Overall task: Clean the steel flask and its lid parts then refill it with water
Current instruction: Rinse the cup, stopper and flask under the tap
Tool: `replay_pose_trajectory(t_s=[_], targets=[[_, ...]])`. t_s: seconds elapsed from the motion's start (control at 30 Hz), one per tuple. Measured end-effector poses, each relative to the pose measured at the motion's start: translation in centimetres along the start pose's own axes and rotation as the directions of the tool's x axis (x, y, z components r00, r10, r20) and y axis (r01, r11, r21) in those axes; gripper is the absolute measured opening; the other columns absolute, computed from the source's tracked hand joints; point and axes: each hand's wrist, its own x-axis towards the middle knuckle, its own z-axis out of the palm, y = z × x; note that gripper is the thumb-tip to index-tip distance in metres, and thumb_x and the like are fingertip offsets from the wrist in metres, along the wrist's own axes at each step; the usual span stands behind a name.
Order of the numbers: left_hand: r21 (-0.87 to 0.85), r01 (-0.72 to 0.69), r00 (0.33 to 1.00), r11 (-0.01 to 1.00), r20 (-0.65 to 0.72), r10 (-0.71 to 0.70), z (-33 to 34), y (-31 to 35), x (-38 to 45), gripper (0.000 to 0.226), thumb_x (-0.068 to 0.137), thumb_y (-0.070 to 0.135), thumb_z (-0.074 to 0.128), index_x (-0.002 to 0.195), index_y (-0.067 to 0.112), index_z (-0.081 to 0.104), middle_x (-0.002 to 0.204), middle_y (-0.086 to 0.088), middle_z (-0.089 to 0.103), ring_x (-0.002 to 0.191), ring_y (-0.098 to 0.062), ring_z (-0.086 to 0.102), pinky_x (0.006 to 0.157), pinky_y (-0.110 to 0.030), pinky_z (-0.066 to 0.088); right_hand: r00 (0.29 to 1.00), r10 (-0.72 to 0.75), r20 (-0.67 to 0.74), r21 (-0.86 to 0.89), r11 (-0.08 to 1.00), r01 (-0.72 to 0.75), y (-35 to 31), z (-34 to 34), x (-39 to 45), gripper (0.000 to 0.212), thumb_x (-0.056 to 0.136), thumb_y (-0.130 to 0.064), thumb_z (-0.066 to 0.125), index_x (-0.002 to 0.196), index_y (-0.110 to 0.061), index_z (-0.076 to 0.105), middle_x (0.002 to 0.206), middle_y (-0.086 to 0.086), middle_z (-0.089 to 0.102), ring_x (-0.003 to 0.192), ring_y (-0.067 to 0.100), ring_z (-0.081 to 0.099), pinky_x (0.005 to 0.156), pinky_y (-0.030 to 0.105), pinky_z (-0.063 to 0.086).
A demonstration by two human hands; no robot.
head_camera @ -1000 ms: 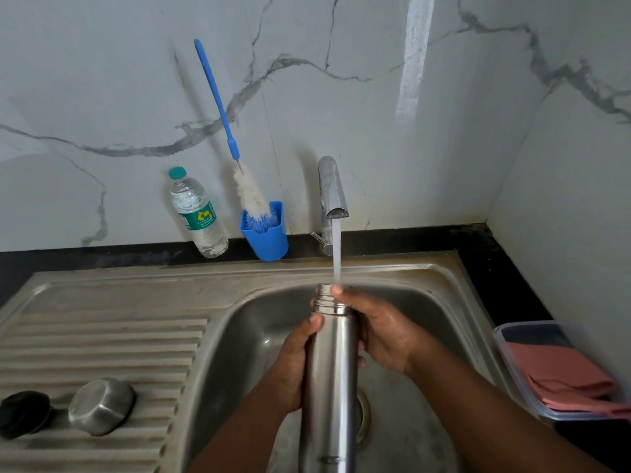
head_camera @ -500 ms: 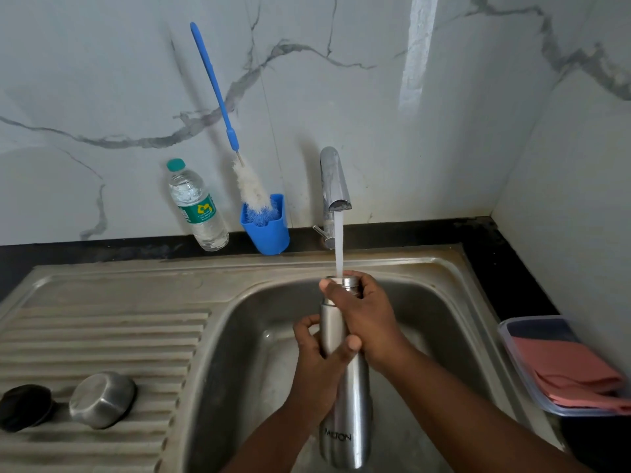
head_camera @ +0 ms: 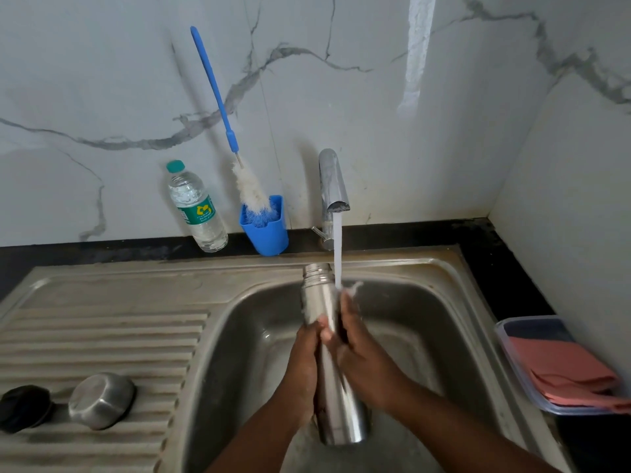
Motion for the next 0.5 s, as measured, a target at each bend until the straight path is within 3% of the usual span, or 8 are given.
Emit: replay_pose_trajectory(t_s=[0.1, 0.23, 0.27, 0.4, 0.5], targets=[[0.0, 0.12, 0.992, 0.993, 0.033, -0.12, -0.7, 0.3, 0.1, 0.059, 0.089, 0.067, 0.043, 0.107, 0.022, 0.077, 0.11, -0.018, 0.072, 0.102, -0.031, 0.071, 0.093, -0.045, 0.053, 0.996, -0.091, -0.006, -0.167, 0.982, 0.089, 2.1, 0.9, -1.5, 0.077, 0.095, -0.049, 0.038, 0.145, -0.035, -0.018, 0.158, -0.014, -0.018, 0.145, -0.002, -0.012, 0.122, 0.029, 0.006], [0.132, 0.143, 0.986, 0.981, 0.062, -0.152, 0.0, -0.2, -0.6, 0.068, 0.081, 0.072, 0.052, 0.116, 0.017, 0.072, 0.108, -0.023, 0.071, 0.096, -0.033, 0.07, 0.087, -0.043, 0.056, 0.981, 0.084, -0.177, 0.136, 0.989, -0.06, 0.9, -0.4, 1.4, 0.071, 0.096, -0.048, 0.041, 0.152, -0.037, -0.002, 0.157, -0.002, 0.024, 0.141, 0.019, 0.033, 0.114, 0.042, 0.033], [0.153, 0.154, 0.984, 0.976, 0.071, -0.166, 0.3, -0.6, -0.7, 0.076, 0.076, 0.075, 0.057, 0.116, 0.012, 0.071, 0.106, -0.024, 0.071, 0.091, -0.033, 0.069, 0.084, -0.042, 0.056, 0.965, 0.118, -0.234, 0.153, 0.985, -0.084, 0.6, -1.1, 2.4, 0.069, 0.097, -0.049, 0.039, 0.153, -0.037, 0.002, 0.156, 0.001, 0.029, 0.139, 0.021, 0.037, 0.113, 0.044, 0.035], [0.123, 0.151, 0.979, 0.981, 0.122, -0.166, 0.8, -1.4, -0.8, 0.076, 0.078, 0.072, 0.054, 0.12, 0.01, 0.069, 0.105, -0.018, 0.073, 0.091, -0.028, 0.07, 0.086, -0.039, 0.054, 0.925, 0.032, -0.378, -0.007, 0.999, -0.038, 0.2, -2.0, 3.5, 0.064, 0.099, -0.044, 0.037, 0.154, -0.025, 0.011, 0.159, 0.001, 0.022, 0.146, 0.013, 0.017, 0.12, 0.033, 0.017], [0.067, 0.131, 0.978, 0.989, 0.153, -0.14, 0.9, -0.8, -0.6, 0.067, 0.082, 0.063, 0.047, 0.125, 0.016, 0.067, 0.115, -0.016, 0.071, 0.105, -0.028, 0.069, 0.093, -0.04, 0.054, 0.927, -0.129, -0.353, -0.175, 0.982, 0.07, 0.4, -0.3, 1.1, 0.07, 0.099, -0.044, 0.035, 0.154, -0.023, -0.004, 0.161, -0.005, 0.0, 0.144, 0.003, -0.003, 0.114, 0.018, 0.006]])
